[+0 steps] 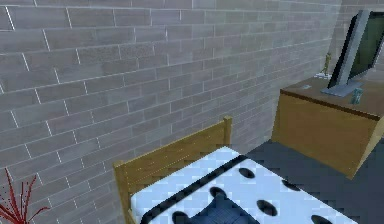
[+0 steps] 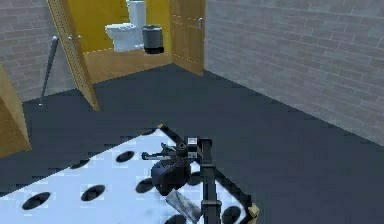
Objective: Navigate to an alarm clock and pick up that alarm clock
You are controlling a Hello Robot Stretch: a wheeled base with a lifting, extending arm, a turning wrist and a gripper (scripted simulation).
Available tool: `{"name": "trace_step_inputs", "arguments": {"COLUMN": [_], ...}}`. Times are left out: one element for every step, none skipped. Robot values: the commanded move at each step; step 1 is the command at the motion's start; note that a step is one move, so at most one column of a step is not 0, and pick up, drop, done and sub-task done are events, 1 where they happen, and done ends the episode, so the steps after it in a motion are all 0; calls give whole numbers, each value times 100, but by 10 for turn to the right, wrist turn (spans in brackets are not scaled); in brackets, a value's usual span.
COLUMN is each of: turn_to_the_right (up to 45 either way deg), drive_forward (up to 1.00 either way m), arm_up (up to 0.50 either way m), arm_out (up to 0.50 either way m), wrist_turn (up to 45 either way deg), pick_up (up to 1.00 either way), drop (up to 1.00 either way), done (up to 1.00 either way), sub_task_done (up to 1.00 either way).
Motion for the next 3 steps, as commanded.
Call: {"name": "trace_step_inputs", "arguments": {"turn_to_the_right": [0, 0, 0], "drive_forward": [0, 0, 0], "arm_up": [-30, 0, 10], "arm_out": [0, 0, 0], "wrist_turn": [0, 0, 0], "pick_up": [0, 100, 0], "drop": [0, 0, 0], "done": [0, 0, 0], "sub_task_done": [0, 0, 0]}}
